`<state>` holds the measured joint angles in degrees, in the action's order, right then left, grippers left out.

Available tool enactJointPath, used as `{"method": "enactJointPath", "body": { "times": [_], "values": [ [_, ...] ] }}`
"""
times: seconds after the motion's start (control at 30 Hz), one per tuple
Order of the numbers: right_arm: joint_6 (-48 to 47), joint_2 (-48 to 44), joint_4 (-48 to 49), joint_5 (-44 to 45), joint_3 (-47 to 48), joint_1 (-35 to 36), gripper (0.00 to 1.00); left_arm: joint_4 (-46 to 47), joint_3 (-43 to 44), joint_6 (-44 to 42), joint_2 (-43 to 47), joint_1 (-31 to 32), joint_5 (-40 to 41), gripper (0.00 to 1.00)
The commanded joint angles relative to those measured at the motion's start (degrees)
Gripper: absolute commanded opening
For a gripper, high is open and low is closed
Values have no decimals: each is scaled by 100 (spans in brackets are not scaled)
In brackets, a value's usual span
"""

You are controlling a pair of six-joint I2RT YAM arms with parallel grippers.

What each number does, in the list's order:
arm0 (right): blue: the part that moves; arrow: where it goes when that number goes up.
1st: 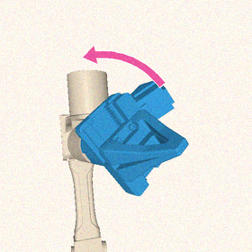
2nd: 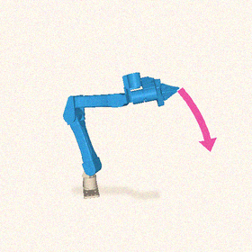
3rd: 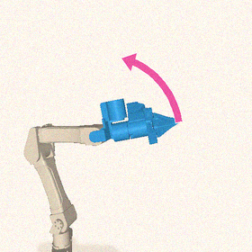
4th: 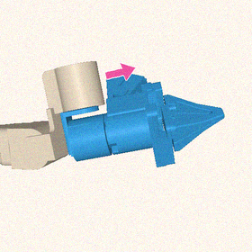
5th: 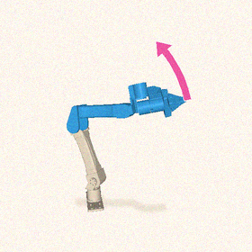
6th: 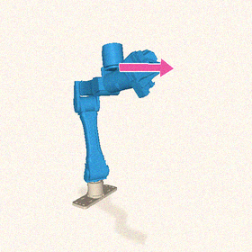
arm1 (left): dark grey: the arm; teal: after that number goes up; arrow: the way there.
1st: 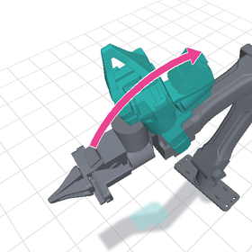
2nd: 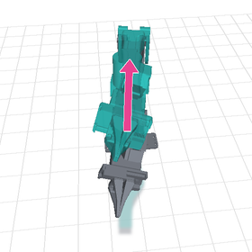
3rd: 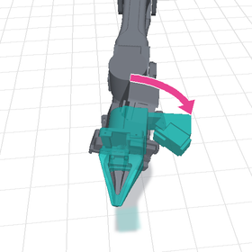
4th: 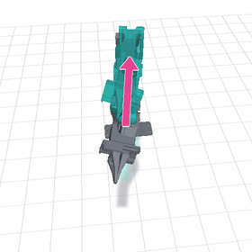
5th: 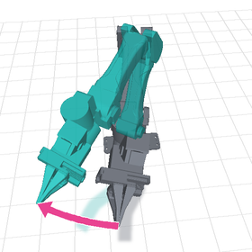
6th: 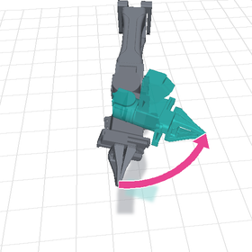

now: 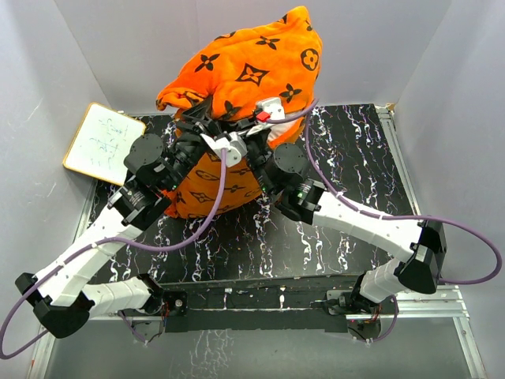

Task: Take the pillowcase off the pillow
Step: Remove the pillow from the pillowcase.

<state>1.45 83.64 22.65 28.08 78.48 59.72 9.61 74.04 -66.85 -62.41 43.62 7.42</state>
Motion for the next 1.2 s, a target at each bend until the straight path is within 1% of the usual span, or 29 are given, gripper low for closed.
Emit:
{"method": "enactJointPath", "body": {
  "times": [0.0, 0.13, 0.17, 0.23, 0.3, 0.4, 0.5, 0.63, 0.83, 0.93, 1.03, 1.1, 1.17],
  "values": [
    [222, 290, -927, 2, -366, 48, 8, 1220, 1080, 563, 228, -123, 554, 18],
    [333, 400, -1113, 70, -445, -63, 8, 1434, 1193, 612, 276, -129, 563, 25],
    [402, 405, -1169, 64, -487, -118, 8, 1477, 1252, 630, 267, -128, 581, 28],
    [552, 363, -1193, 36, -692, -253, 8, 1636, 1416, 699, 229, -134, 685, 37],
    [654, 290, -1195, 2, -897, -377, 8, 1733, 1584, 724, 175, -134, 749, 42],
    [735, 175, -1193, -21, -1123, -459, 8, 1891, 1693, 640, 129, -125, 818, 43],
    [799, 35, -1194, -143, -1272, -460, 8, 1908, 1657, 536, 116, -132, 864, 39],
    [879, -146, -1219, -220, -1467, -447, 8, 1965, 1620, 383, 25, -134, 1011, 31],
    [1056, -601, -1123, 57, -2145, -447, 8, 2008, 2216, 403, -239, -134, 1328, 17],
    [1149, -786, -1021, 64, -2422, -448, 8, 1817, 2616, 650, -387, -134, 1505, 11],
    [1215, -937, -1006, 6, -2647, -453, 8, 1504, 2963, 1003, -500, -134, 1682, 8],
    [1226, -1127, -931, -169, -2832, -447, 8, 1086, 3119, 1338, -533, -133, 1770, 6],
    [1179, -1340, -687, -390, -3050, -399, 8, 479, 3117, 1803, -514, -134, 1786, 5]
  ]
}}
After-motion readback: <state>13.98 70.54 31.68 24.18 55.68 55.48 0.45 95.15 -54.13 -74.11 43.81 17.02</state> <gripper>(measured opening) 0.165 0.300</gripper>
